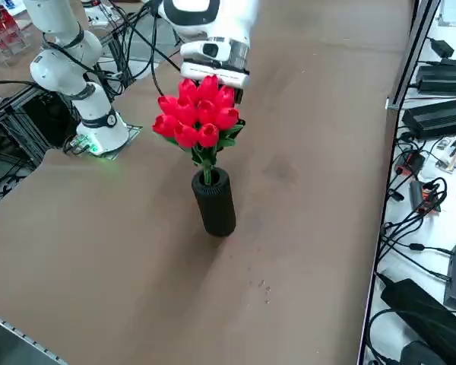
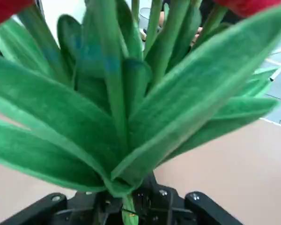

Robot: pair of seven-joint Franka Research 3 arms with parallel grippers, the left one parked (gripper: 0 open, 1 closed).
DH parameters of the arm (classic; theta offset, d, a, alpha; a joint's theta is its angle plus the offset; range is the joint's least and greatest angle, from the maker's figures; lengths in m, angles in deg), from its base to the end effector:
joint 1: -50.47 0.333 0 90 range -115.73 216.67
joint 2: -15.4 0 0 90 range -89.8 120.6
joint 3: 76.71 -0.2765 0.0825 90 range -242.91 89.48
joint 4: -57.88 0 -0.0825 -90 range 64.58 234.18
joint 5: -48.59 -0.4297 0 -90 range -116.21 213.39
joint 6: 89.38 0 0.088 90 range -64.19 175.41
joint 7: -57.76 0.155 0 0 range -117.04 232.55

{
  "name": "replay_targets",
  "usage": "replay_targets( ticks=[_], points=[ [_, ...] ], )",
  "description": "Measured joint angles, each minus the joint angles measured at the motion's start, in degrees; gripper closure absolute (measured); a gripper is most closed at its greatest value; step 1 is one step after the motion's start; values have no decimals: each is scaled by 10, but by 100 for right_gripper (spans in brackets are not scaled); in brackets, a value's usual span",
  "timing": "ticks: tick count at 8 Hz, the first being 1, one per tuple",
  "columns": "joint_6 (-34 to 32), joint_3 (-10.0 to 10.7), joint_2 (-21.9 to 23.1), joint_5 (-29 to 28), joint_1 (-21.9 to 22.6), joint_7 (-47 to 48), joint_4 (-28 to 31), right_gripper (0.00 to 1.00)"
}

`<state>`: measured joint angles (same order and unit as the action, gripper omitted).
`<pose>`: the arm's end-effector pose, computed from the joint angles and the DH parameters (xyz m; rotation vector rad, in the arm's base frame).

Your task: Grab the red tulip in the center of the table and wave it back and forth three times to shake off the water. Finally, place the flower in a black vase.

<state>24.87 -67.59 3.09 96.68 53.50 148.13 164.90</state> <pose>0.6342 -0.1445 0.3196 1.9571 -1.4609 0.5910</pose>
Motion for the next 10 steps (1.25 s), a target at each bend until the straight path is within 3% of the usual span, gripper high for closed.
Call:
replay_targets(
  ticks=[1, 4, 5, 7, 10],
  points=[
    [-8, 0, -3, 2, 8, 5, 8, 73],
    [-50, -1, 0, 5, 26, 9, -3, 13],
    [-73, -1, 3, -9, 35, 7, -13, 0],
    [-148, -2, 16, -92, 63, -55, -47, 0],
    [-277, -2, 52, -264, 90, -288, -116, 0]
  ],
)
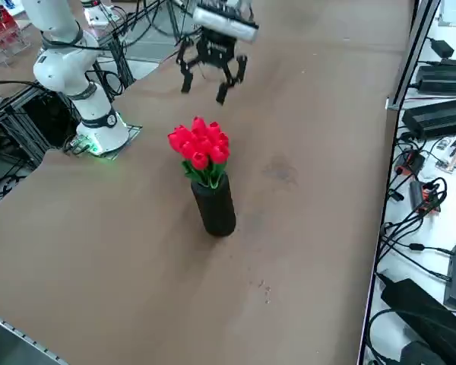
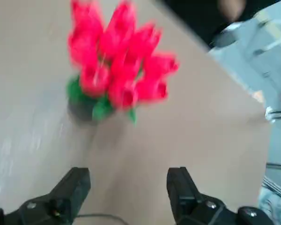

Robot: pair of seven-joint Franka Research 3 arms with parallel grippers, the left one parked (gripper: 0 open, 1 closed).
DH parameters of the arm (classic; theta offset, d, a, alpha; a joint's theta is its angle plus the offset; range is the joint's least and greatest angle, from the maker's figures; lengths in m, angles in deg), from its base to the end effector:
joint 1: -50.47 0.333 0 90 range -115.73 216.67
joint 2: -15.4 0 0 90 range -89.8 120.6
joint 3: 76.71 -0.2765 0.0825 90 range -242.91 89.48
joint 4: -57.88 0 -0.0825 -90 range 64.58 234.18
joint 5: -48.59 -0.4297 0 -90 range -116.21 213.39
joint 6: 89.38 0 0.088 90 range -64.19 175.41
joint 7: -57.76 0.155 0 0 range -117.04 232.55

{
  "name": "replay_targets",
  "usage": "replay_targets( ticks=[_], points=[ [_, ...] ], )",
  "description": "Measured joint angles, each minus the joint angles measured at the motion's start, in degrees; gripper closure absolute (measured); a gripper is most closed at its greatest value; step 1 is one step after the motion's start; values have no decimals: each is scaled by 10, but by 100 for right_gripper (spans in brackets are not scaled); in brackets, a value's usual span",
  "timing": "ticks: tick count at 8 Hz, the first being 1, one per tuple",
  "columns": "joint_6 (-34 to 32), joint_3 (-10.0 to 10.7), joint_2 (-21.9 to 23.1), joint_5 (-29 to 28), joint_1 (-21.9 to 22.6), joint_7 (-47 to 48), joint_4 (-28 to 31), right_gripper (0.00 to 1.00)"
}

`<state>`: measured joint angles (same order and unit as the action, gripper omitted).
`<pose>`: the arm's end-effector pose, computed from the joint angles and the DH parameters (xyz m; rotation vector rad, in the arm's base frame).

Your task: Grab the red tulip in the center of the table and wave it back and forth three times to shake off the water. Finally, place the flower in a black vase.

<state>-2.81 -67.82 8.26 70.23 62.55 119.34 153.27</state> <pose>0.6002 -0.0232 0.4242 2.3402 -1.2636 -0.0254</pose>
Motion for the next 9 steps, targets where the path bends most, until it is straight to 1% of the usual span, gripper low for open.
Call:
replay_targets(
  ticks=[1, 2, 3, 4, 5, 6, 7, 8, 9],
  points=[
    [-17, 5, 4, -83, -2, -89, -16, 0],
    [-20, 12, 3, -152, -6, -167, -28, 0],
    [-20, 18, 0, -207, -11, -233, -45, 0],
    [-23, 20, -1, -258, -21, -295, -63, 0],
    [-27, 21, -2, -287, -31, -368, -81, 0],
    [-31, 21, -2, -297, -38, -458, -104, 0],
    [-36, 22, -1, -296, -40, -541, -122, 0],
    [-40, 21, -1, -290, -38, -598, -132, 0],
    [-40, 18, -2, -276, -36, -625, -135, 0]
  ],
)
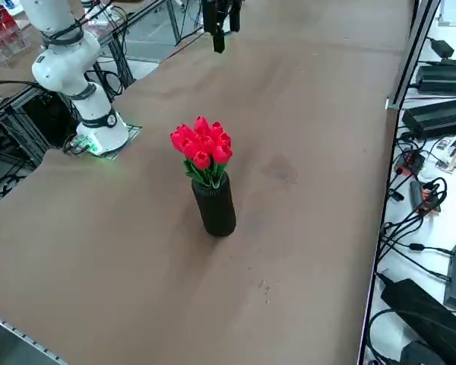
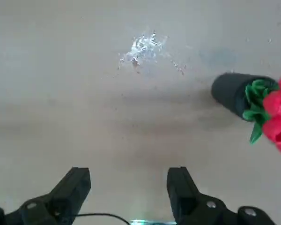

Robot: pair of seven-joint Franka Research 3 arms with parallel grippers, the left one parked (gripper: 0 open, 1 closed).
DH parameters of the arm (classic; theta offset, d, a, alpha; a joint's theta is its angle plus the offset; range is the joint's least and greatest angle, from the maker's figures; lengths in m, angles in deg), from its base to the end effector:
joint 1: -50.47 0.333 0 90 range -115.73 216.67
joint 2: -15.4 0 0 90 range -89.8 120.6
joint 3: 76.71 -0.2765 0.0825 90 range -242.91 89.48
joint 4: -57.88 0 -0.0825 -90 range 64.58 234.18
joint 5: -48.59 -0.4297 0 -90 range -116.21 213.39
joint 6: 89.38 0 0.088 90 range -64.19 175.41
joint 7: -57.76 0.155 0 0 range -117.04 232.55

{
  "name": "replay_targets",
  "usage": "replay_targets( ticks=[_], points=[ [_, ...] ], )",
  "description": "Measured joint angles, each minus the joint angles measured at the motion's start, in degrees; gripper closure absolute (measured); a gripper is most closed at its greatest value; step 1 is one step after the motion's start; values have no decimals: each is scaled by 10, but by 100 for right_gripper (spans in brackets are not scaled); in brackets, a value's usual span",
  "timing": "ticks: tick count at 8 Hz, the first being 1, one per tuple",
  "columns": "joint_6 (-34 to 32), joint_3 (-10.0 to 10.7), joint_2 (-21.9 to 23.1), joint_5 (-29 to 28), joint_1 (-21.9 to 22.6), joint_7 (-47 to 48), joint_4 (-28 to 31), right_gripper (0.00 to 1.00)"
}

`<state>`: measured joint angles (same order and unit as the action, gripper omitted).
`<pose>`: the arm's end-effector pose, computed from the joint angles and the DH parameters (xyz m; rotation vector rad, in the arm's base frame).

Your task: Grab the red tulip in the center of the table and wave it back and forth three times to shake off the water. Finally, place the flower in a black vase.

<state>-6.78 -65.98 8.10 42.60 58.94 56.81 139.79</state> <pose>0.6150 -0.0016 0.5229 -3.0531 0.0231 0.1695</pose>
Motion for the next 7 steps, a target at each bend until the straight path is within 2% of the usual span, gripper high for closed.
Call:
replay_targets(
  ticks=[2, 3, 4, 5, 7],
  points=[
    [11, -11, -2, 33, -1, -7, 0, 0],
    [28, -33, 4, 66, -16, -7, 4, 0],
    [43, -63, 25, 84, -40, -7, 29, 0],
    [64, -76, 60, 88, -52, -5, 75, 0],
    [85, -71, 120, 82, -64, -4, 146, 0]
  ],
)
